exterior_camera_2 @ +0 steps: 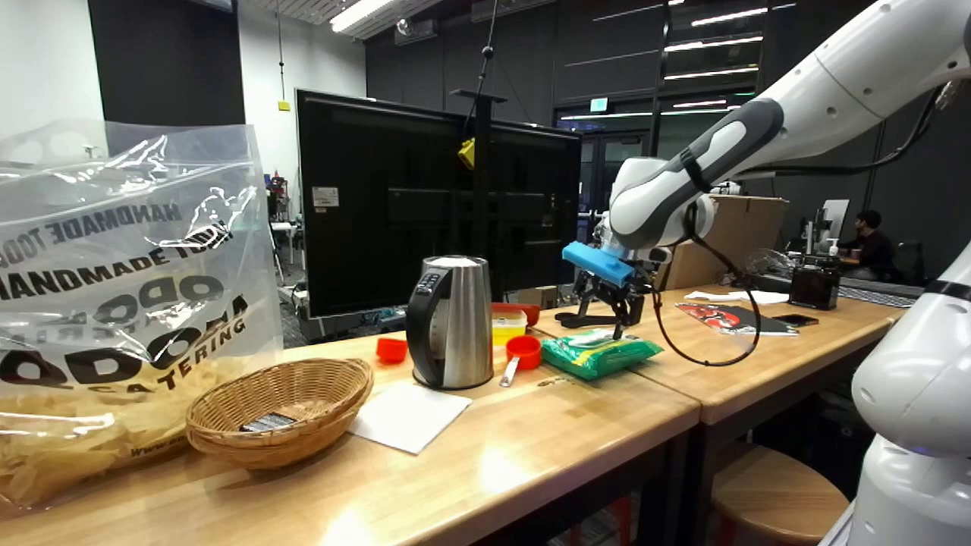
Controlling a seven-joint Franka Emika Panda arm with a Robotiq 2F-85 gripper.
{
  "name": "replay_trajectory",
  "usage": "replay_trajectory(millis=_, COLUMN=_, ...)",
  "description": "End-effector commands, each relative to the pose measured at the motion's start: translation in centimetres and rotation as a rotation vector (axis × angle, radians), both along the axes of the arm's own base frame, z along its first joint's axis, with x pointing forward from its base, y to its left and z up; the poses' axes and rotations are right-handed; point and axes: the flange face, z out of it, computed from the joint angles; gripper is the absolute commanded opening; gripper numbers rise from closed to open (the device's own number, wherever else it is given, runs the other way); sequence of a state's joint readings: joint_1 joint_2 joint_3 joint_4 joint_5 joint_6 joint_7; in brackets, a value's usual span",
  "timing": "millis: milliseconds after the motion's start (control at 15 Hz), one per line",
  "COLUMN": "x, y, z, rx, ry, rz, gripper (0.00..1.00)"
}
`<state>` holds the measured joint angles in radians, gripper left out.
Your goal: Open the disinfecting wipes pack
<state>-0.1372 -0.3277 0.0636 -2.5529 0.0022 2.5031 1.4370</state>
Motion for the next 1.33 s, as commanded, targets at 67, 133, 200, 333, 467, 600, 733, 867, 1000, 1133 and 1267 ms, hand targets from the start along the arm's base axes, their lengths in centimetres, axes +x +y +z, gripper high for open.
replay_trajectory(millis=67, x=-0.1, y=-0.1, z=-0.1, rx=-0.01, ry=-0.027, rz=-0.005, gripper=1.0)
replay_trajectory(millis=133, x=0.0, y=-0.1, z=-0.1, rx=-0.009, ry=-0.03, rz=-0.005, gripper=1.0)
replay_trajectory(millis=200, x=0.0, y=-0.1, z=-0.2, rx=-0.008, ry=-0.032, rz=-0.006, gripper=1.0)
replay_trajectory(millis=333, x=0.0, y=-0.1, z=-0.3, rx=-0.007, ry=-0.037, rz=-0.007, gripper=1.0)
replay_trajectory(millis=467, x=0.0, y=-0.1, z=-0.4, rx=-0.007, ry=-0.041, rz=-0.007, gripper=1.0)
replay_trajectory(millis=600, x=-0.1, y=-0.1, z=-0.5, rx=-0.007, ry=-0.044, rz=-0.007, gripper=1.0)
replay_trajectory(millis=733, x=-0.1, y=-0.2, z=-0.6, rx=-0.007, ry=-0.047, rz=-0.007, gripper=1.0)
replay_trajectory(millis=867, x=-0.1, y=-0.3, z=-0.7, rx=-0.008, ry=-0.054, rz=-0.009, gripper=1.0)
replay_trajectory(millis=1000, x=0.0, y=-0.4, z=-1.0, rx=-0.008, ry=-0.064, rz=-0.015, gripper=1.0)
replay_trajectory(millis=1133, x=0.1, y=-0.6, z=-1.2, rx=-0.004, ry=-0.08, rz=-0.02, gripper=1.0)
replay_trajectory(millis=1267, x=0.3, y=-0.8, z=-1.5, rx=-0.004, ry=-0.095, rz=-0.028, gripper=1.0)
